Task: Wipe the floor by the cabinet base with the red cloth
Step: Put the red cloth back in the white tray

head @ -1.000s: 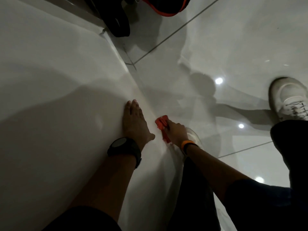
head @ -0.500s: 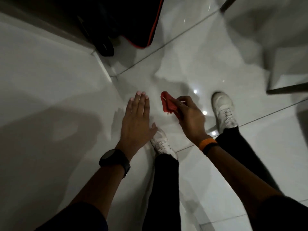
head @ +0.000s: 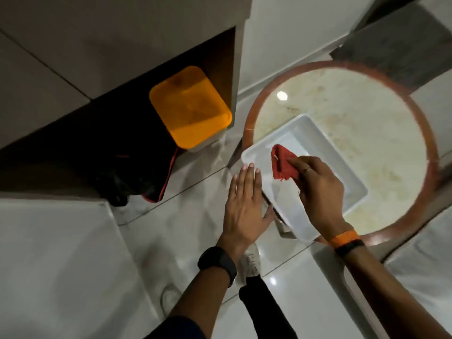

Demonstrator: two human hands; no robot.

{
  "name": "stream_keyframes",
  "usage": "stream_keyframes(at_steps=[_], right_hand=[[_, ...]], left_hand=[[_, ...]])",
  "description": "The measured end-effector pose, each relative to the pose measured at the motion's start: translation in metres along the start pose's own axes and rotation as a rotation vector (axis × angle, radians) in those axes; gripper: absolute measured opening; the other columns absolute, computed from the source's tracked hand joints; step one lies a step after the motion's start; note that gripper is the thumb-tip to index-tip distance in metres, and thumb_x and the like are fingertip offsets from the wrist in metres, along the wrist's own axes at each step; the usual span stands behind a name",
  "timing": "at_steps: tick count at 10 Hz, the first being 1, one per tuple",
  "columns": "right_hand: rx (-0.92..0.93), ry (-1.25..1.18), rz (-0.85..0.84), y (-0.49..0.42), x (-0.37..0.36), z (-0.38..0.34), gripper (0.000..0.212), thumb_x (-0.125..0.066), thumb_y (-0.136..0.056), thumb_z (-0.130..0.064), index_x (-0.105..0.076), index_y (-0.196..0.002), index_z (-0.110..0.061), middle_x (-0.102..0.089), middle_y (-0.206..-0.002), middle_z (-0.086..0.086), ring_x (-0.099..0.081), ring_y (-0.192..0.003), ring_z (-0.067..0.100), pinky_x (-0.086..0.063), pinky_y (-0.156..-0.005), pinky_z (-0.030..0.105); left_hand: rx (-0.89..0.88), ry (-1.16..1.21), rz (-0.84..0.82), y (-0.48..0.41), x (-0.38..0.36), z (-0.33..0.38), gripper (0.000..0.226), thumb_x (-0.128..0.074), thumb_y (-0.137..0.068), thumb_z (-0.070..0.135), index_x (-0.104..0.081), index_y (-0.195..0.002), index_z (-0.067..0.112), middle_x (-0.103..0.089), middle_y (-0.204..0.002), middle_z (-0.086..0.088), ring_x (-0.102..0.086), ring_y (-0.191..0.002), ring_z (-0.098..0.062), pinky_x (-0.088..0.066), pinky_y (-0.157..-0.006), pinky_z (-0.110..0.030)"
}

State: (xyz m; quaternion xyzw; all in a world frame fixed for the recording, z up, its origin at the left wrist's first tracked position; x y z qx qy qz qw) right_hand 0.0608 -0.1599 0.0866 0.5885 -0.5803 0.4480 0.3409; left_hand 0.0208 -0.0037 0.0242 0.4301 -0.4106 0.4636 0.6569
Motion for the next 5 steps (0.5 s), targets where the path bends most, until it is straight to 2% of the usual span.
stream_keyframes(at_steps=[1, 2, 3, 4, 5], right_hand=[[-0.003, 0.038, -0.145, -0.008, -0.024, 0.025, 0.042, -0.076, -0.089, 0.0, -0.071, -0.13, -0.008, -0.073, -0.123, 0.019, -0.07, -0.105, 0.043, -0.06, -0.079, 0.044], [-0.022, 0.056, -0.369, 0.009, -0.067, 0.053, 0.045, -0.071, -0.097, -0.019, -0.062, -0.141, -0.014, -0.064, -0.14, 0.018, -0.062, -0.126, 0.04, -0.056, -0.101, 0.053], [0.109, 0.215, -0.513, 0.032, -0.093, 0.056, 0.055, -0.067, -0.099, -0.033, -0.053, -0.148, -0.012, -0.057, -0.149, 0.021, -0.055, -0.136, 0.042, -0.051, -0.11, 0.058], [0.128, 0.276, -0.572, 0.035, -0.097, 0.055, 0.068, -0.028, -0.106, -0.055, -0.039, -0.157, -0.011, -0.044, -0.16, 0.022, -0.042, -0.147, 0.044, -0.037, -0.121, 0.061], [0.088, 0.265, -0.557, 0.025, -0.093, 0.045, 0.077, -0.014, -0.102, -0.061, -0.028, -0.162, -0.014, -0.032, -0.168, 0.019, -0.029, -0.155, 0.041, -0.024, -0.128, 0.06]], left_hand=[[0.068, 0.04, -0.028, -0.012, -0.013, 0.013, 0.091, -0.049, -0.099, 0.055, -0.018, -0.166, 0.004, -0.01, -0.174, -0.017, -0.013, -0.163, -0.032, -0.022, -0.13, -0.048], [0.119, 0.109, -0.091, -0.014, -0.035, 0.015, 0.095, -0.058, -0.099, 0.057, -0.017, -0.167, 0.005, -0.008, -0.174, -0.015, -0.013, -0.163, -0.032, -0.027, -0.129, -0.046], [0.125, 0.088, -0.102, -0.015, -0.045, 0.012, 0.1, -0.054, -0.098, 0.065, -0.014, -0.167, 0.006, -0.005, -0.175, -0.014, -0.012, -0.163, -0.032, -0.025, -0.13, -0.043], [0.081, -0.001, -0.118, -0.021, -0.041, 0.005, 0.107, -0.043, -0.095, 0.077, -0.009, -0.168, 0.006, 0.0, -0.175, -0.015, -0.005, -0.164, -0.031, -0.016, -0.132, -0.043], [0.072, -0.038, -0.08, -0.018, -0.028, -0.003, 0.108, -0.042, -0.094, 0.078, -0.01, -0.168, 0.005, -0.001, -0.175, -0.015, -0.005, -0.164, -0.03, -0.016, -0.133, -0.045]])
Point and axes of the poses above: each hand's wrist, its own y-axis away from the middle knuckle, its own x-axis out of the back of the hand, z = x × y, the point moved 6 cm from there along -y, towards the middle knuckle
